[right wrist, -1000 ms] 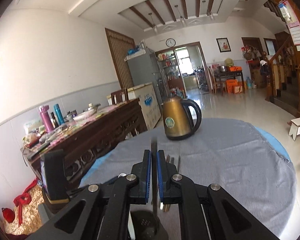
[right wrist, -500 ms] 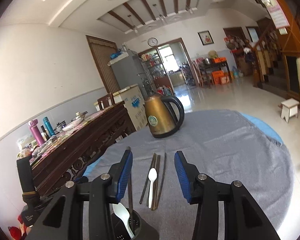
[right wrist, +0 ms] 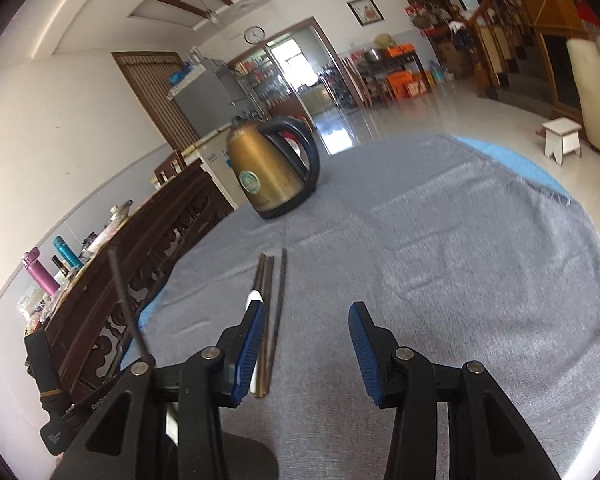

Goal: Organize utensils
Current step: 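Grasp the second white spoon with the left tool while the right tool moves to the chopsticks, then lift the spoon with the left tool while the right tool grasps and lifts a chopstick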

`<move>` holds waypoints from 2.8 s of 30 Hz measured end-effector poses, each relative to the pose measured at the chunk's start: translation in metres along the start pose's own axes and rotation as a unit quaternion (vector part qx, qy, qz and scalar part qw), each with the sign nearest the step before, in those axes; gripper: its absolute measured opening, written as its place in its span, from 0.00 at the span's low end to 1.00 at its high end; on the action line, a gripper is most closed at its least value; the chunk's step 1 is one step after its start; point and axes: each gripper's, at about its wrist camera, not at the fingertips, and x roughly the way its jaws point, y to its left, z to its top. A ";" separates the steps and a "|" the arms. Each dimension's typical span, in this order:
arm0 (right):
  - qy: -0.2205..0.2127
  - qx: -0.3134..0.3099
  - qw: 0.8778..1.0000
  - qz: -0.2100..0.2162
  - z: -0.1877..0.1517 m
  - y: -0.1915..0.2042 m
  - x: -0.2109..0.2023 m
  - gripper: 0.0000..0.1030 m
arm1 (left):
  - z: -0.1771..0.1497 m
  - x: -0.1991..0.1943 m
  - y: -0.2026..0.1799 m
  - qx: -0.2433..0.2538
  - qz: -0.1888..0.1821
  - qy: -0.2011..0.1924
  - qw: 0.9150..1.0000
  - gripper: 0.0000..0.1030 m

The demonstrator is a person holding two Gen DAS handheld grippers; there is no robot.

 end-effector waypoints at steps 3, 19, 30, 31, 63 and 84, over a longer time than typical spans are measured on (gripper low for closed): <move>0.016 0.015 1.000 -0.008 -0.002 -0.011 0.014 0.45 | 0.012 0.022 -0.006 0.020 -0.023 0.027 0.999 0.28; 0.061 0.031 0.997 -0.028 -0.003 -0.040 0.058 0.45 | 0.050 0.132 -0.071 0.083 -0.095 0.123 0.984 0.52; 0.120 -0.036 0.992 0.001 0.038 -0.011 0.126 0.45 | 0.055 0.121 -0.043 0.063 -0.122 0.106 0.985 0.29; 0.128 -0.043 0.991 0.008 0.045 -0.003 0.141 0.45 | 0.056 0.114 -0.037 0.059 -0.126 0.100 0.985 0.29; 0.208 -0.100 0.972 -0.037 0.062 0.034 0.238 0.07 | 0.045 0.055 0.015 0.032 -0.069 0.069 0.995 0.30; -0.111 -0.051 0.992 0.029 0.050 0.032 -0.043 0.07 | 0.014 -0.084 -0.035 0.025 -0.060 -0.081 0.995 0.30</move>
